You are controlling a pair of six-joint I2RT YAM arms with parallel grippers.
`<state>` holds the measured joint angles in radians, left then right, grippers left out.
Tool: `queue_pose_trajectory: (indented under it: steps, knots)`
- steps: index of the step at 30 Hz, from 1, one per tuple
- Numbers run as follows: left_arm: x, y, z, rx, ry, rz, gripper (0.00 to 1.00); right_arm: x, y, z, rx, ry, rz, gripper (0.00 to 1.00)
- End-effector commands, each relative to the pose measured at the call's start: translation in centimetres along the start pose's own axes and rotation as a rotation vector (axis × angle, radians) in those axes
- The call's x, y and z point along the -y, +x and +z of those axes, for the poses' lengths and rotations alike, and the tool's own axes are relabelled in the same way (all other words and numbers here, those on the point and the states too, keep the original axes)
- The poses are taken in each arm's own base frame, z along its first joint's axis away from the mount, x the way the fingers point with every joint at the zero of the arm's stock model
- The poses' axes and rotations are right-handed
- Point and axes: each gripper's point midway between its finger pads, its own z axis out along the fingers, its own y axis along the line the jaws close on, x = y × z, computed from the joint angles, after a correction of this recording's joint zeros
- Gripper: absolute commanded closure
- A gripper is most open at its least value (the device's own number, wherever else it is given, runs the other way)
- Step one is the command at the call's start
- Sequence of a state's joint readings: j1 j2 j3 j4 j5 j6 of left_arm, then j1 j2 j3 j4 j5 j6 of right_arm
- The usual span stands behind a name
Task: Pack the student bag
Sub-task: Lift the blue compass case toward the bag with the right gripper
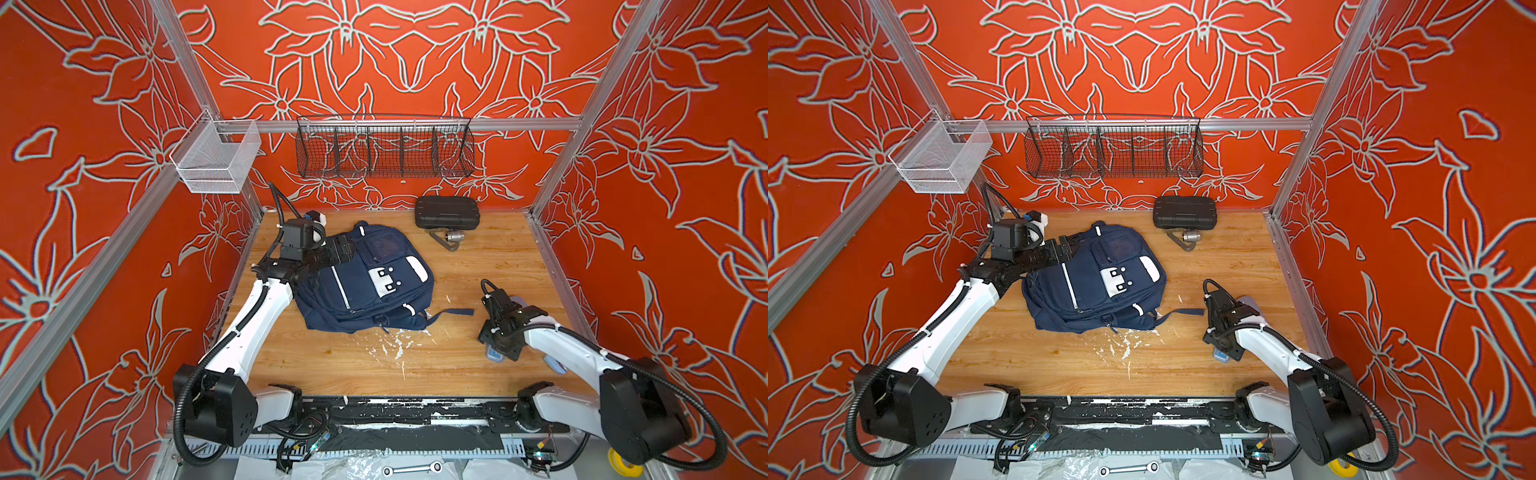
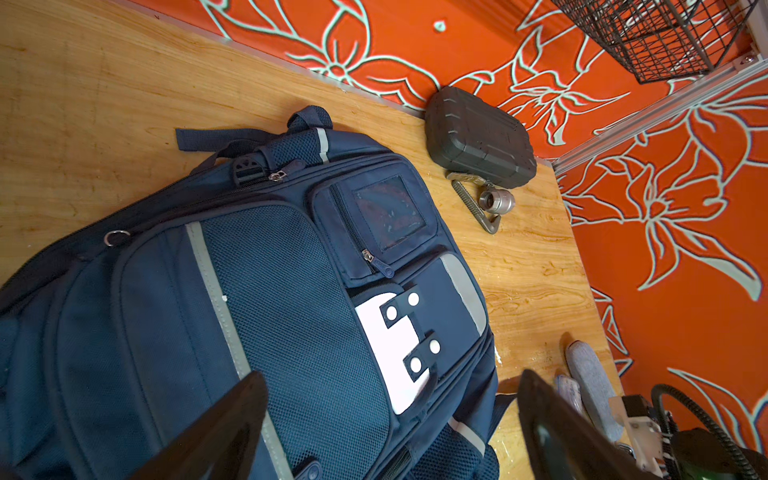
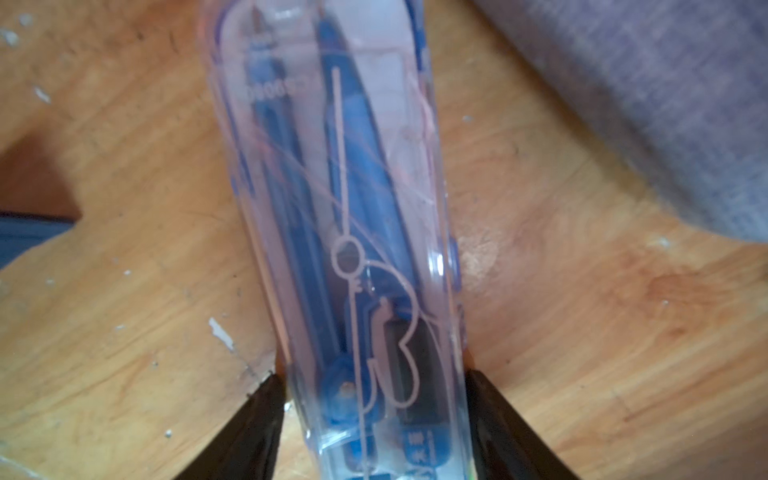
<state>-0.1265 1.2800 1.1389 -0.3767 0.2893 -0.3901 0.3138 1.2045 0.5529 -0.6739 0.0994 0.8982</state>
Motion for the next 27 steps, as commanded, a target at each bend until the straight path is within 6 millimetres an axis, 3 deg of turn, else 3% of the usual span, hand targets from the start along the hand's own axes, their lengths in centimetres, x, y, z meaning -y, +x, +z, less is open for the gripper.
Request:
queue_pose_trajectory:
  steps: [1,8,12,16,19,24,27]
  knots:
    - [0.3,0.2,-0.8,0.002,-0.004,-0.006,0.07,-1.6,0.4,0.5,-0.047,-0.064,-0.008,0.39]
    - [0.2,0.4,-0.5,-0.013,-0.004,-0.018,0.07,-2.9,-0.6,-0.9,-0.035,-0.093,-0.080,0.55]
    - [0.5,0.5,0.0,-0.033,0.016,-0.030,0.07,-5.9,-2.7,-4.3,0.049,-0.198,-0.187,0.58]
    - [1.1,0.5,0.4,-0.054,0.047,-0.052,0.07,-11.9,-4.8,-10.7,0.222,-0.378,-0.366,0.63]
    - [2.2,0.6,0.9,-0.070,0.087,-0.070,0.07,-17.1,-4.7,-14.8,0.308,-0.501,-0.523,0.64]
    - [5.5,1.5,2.3,-0.127,0.167,-0.054,0.07,-25.8,-1.3,-18.7,0.313,-0.694,-0.807,0.63]
    - [7.4,1.9,2.8,-0.144,0.190,-0.033,0.07,-29.2,-0.1,-19.5,0.312,-0.797,-0.848,0.64]
